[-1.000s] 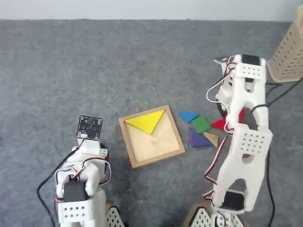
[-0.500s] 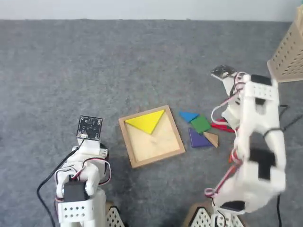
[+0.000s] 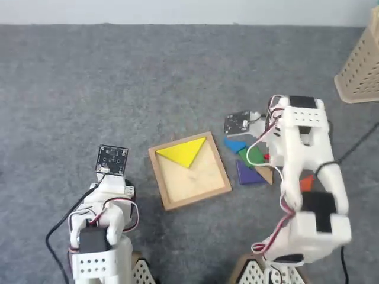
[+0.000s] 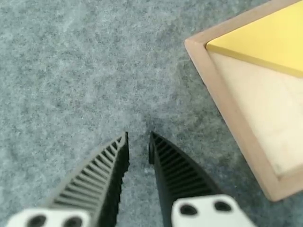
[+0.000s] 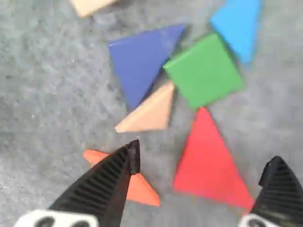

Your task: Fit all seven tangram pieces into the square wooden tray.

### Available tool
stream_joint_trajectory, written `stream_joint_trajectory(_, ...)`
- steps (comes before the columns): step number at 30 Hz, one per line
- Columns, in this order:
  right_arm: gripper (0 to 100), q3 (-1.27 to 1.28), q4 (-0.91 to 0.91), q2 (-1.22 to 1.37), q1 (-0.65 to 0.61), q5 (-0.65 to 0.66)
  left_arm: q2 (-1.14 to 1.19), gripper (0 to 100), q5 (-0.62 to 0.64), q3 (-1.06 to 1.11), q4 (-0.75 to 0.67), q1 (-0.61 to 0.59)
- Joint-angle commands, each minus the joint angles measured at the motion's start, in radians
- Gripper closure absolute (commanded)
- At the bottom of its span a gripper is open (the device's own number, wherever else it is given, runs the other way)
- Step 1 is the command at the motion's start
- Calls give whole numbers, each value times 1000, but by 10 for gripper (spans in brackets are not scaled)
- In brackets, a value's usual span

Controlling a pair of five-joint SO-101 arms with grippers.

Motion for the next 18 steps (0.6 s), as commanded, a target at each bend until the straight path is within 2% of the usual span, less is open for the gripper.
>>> stream_joint_trajectory(1,619,-95,-22,87,22,29,-21,929,8,-10,0,2)
stream_joint_trajectory(7,634,-199,-19,245,88,28,-21,929,8,-10,0,2)
stream_joint_trajectory(11,779,-206,-19,291,110,14,-21,929,8,-10,0,2)
stream_joint_trajectory(15,926,-213,-33,321,111,-124,-21,929,8,-10,0,2)
stream_joint_trajectory(18,987,-258,-33,346,104,-256,-21,929,8,-10,0,2)
